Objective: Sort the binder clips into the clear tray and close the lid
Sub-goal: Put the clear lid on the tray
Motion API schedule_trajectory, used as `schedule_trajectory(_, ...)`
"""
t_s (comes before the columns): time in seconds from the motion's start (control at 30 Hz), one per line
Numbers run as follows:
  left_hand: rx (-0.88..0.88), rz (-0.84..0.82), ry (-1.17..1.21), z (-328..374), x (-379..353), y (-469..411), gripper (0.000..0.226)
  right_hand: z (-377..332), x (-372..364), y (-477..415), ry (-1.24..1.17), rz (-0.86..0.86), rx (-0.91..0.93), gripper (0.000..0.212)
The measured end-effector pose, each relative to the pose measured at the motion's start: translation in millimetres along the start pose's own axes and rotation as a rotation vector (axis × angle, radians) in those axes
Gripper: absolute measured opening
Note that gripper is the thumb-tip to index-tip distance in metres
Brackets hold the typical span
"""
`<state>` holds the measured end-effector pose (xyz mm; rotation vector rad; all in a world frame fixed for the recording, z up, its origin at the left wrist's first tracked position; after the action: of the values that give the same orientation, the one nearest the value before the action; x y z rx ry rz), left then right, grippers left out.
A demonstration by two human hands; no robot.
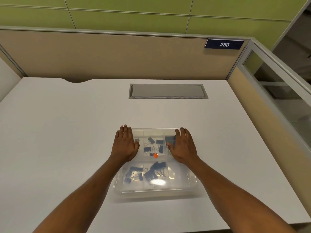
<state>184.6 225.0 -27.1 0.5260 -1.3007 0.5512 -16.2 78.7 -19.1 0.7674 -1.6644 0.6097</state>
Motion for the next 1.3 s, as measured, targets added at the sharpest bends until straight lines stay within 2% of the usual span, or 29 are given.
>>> schedule_trajectory(0.43, 0.027, -0.068, 0.018, -2, 4, -1, 0.087, -1, 6, -2, 0.007, -0.017, 0.012, 0.077)
schedule_trajectory(0.53, 0.031, -0.008, 0.021, 1, 17, 6, 0.090, 0, 8, 2, 0.006, -0.041, 0.016, 0.079)
schedule_trajectory(0.7, -0.051, 0.028, -0.031, 16, 20, 51, 0.094, -6, 11, 36, 0.037, -0.029, 0.035, 0.082)
schedule_trajectory(0.97, 0.039, -0.020, -0.043, 3, -1, 103, 0.101, 1, -1, 96, 0.011, -0.067, 0.021, 0.078)
schedule_trajectory(1.3, 0.062, 0.023, 0.002, 2, -1, 104, 0.094, 5, -8, 96, -0.081, -0.015, -0.006, 0.074)
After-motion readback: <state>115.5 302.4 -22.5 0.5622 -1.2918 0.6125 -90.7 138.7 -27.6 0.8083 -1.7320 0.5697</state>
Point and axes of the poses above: each hand's wrist, its own y-axis away from the middle knuckle, its own x-axis out of the back of the hand, z = x × y, the point moved 8 cm from there along -y, towards the middle knuckle, and after that the axes turned 8 degrees about x, right-handed, at the moved point
